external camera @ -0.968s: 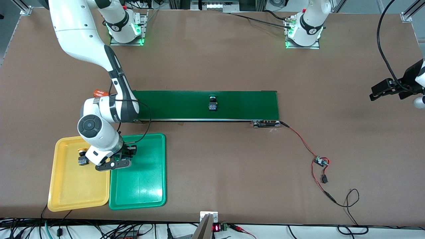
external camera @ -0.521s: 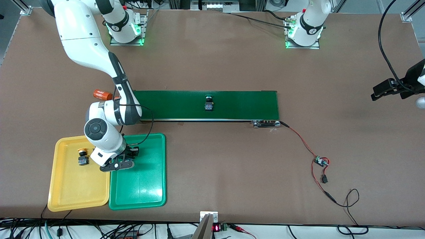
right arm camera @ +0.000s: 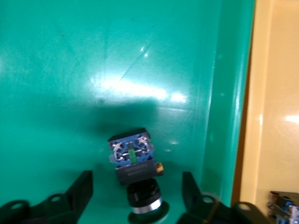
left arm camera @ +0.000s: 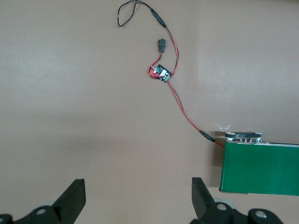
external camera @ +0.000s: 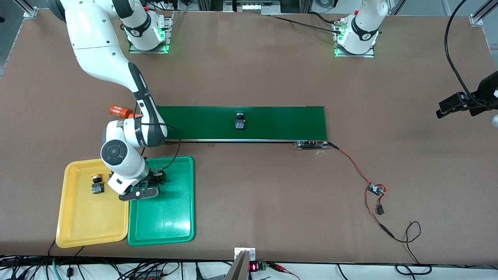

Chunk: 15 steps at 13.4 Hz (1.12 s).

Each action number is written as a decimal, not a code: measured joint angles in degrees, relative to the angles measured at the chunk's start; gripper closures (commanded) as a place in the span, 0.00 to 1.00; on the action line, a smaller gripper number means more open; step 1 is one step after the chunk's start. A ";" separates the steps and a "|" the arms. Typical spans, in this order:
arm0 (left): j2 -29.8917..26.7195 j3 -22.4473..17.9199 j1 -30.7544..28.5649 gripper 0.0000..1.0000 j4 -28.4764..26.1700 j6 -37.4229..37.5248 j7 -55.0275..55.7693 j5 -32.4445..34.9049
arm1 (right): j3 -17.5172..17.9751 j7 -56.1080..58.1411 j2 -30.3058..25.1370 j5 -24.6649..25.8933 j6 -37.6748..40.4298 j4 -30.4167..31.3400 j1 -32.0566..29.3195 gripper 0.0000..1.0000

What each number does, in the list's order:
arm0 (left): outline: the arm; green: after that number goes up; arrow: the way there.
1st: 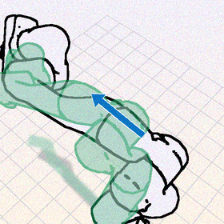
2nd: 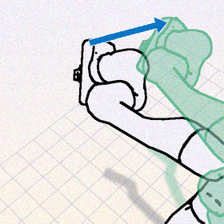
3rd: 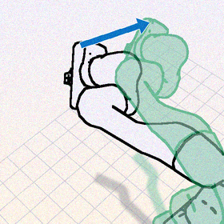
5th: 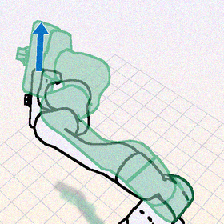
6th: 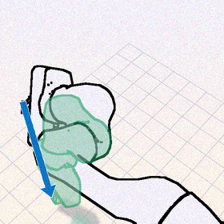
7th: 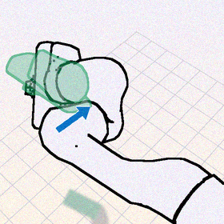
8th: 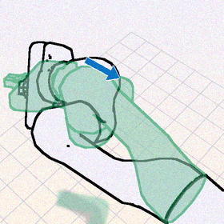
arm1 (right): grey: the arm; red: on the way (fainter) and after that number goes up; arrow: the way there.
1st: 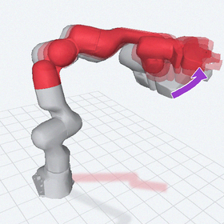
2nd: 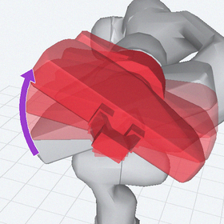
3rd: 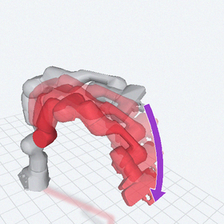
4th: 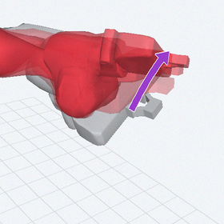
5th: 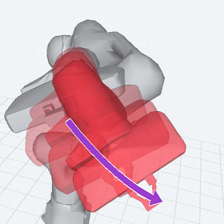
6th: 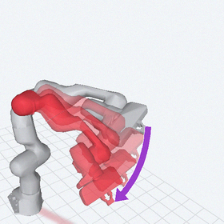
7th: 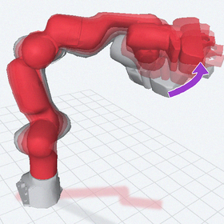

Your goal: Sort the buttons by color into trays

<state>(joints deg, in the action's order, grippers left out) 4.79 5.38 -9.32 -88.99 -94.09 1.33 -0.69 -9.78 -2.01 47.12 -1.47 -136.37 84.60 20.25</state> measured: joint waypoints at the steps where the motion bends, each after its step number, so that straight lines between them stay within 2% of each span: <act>1: 0.00 0.05 0.00 0.00 0.00 0.05 0.00 0.00 | 0.55 -0.13 -0.30 -0.39 1.06 -0.01 0.15 0.00; 4: 0.00 0.10 0.00 0.00 0.00 1.04 0.00 0.00 | 1.86 -0.89 -3.13 -1.37 7.55 -0.19 0.40 0.00; 8: 0.00 0.11 0.00 0.00 0.00 1.63 0.00 0.00 | 2.00 -1.53 -11.93 -6.49 18.07 2.16 0.11 0.00; 13: 0.12 0.05 -0.01 0.00 0.00 1.40 0.00 -0.01 | 3.18 -7.75 -24.92 -6.97 17.56 17.26 0.76 0.00; 14: 0.13 0.05 -0.02 0.00 0.00 1.39 0.00 -0.02 | 3.76 -12.47 -28.74 -7.08 13.18 24.02 3.16 0.00; 15: 0.14 0.04 -0.03 0.00 0.00 1.39 0.00 -0.02 | 3.95 -15.57 -30.51 -7.11 9.89 28.00 5.15 0.00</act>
<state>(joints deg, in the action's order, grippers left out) 4.92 5.42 -9.34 -88.99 -92.69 1.33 -0.70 -5.84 -17.58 16.61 -8.58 -126.48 112.59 25.40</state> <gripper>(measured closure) 0.000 0.000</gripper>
